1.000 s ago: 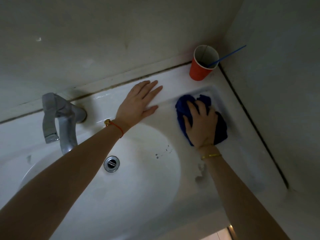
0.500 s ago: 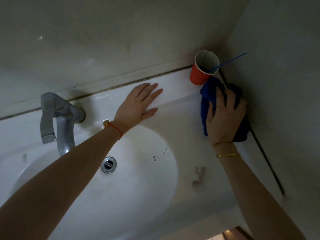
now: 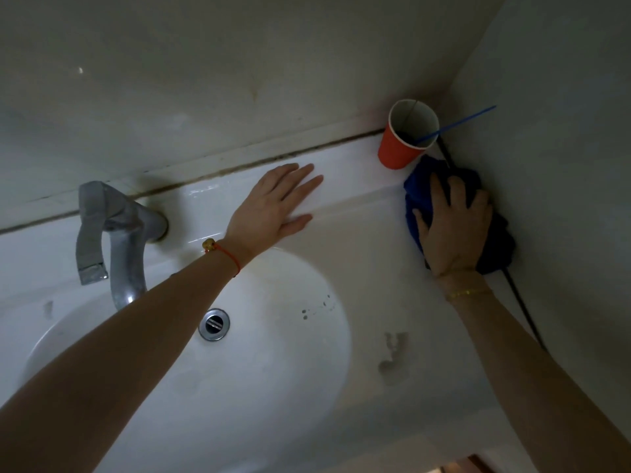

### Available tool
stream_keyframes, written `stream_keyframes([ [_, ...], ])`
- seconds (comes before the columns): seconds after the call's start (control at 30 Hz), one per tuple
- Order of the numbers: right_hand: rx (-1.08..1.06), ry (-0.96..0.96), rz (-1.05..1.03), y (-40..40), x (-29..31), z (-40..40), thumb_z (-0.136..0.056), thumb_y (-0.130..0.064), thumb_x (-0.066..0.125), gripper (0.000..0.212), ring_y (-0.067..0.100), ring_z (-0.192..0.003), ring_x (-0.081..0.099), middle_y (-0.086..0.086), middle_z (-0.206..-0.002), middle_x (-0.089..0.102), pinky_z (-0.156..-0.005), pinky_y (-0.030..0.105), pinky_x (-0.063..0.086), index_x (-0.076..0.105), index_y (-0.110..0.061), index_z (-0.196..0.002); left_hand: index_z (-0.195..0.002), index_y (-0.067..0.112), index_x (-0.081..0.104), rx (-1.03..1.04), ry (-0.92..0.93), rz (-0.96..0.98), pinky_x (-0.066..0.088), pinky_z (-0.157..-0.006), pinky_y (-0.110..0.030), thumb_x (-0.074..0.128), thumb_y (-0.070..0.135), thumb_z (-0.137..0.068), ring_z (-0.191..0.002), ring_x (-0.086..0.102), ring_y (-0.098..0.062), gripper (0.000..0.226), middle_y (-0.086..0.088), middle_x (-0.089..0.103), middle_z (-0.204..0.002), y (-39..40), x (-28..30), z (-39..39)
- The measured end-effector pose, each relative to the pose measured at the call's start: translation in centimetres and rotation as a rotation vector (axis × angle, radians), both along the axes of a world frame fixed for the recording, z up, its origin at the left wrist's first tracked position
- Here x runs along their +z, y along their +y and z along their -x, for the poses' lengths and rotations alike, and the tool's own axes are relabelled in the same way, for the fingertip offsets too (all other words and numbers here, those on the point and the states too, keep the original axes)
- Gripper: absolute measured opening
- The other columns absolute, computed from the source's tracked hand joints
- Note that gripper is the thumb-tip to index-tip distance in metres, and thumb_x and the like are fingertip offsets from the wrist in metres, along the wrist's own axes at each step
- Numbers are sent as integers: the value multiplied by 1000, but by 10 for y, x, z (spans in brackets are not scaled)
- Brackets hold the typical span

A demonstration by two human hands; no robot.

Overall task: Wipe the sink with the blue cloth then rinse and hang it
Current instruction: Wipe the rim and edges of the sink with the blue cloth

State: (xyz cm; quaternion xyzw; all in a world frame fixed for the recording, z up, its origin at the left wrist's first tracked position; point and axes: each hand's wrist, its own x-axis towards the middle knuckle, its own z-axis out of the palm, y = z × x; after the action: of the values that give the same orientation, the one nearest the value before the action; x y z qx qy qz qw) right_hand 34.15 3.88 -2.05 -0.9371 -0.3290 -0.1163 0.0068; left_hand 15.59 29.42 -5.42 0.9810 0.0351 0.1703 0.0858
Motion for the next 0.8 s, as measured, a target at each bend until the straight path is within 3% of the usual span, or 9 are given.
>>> stream_keyframes([
  [0.13,21,84,-12,32,6,-17,-88,-32,63,60,45,-104,47,19,-137,46,-84,49,39,43,-8,-140,-151,14,41,-1,7,-2,31,-119,-43,56,42,-100,-141,39,-31,60,-7,40,-157,0,0,-1],
  [0.33,61,-47,24,-36,-7,19,-87,-32,65,60,39,-99,41,16,-137,46,-77,46,43,45,-12,-140,-151,14,41,-6,10,-2,30,-119,-43,54,43,-101,-140,39,-32,60,-8,40,-157,-1,2,-1],
  [0.43,82,-53,18,-33,-9,19,-87,-31,66,58,40,-99,44,17,-136,47,-78,47,44,48,-12,-138,-152,14,40,1,15,-5,29,-119,-42,53,42,-101,-141,38,-32,60,-8,39,-157,-2,2,1],
  [0.6,94,23,-32,-5,-2,6,-93,-34,54,47,41,-97,49,16,-133,49,-78,44,41,52,-13,-134,-151,11,40,10,15,-26,31,-118,-46,54,38,-100,-141,39,-34,59,-11,40,-156,-8,5,0],
  [0.7,228,49,-20,-14,-15,34,-93,-40,43,49,40,-95,51,14,-128,54,-76,43,45,53,-15,-133,-153,12,37,-17,45,-58,30,-118,-46,54,39,-100,-143,37,-33,62,-12,38,-157,-7,7,-1],
  [0.8,244,129,-85,-29,-31,78,-93,-42,47,48,38,-100,48,10,-132,53,-75,42,44,51,-21,-136,-153,12,37,-69,73,-63,30,-119,-44,54,39,-100,-142,37,-34,62,-13,38,-157,-6,12,-3],
])
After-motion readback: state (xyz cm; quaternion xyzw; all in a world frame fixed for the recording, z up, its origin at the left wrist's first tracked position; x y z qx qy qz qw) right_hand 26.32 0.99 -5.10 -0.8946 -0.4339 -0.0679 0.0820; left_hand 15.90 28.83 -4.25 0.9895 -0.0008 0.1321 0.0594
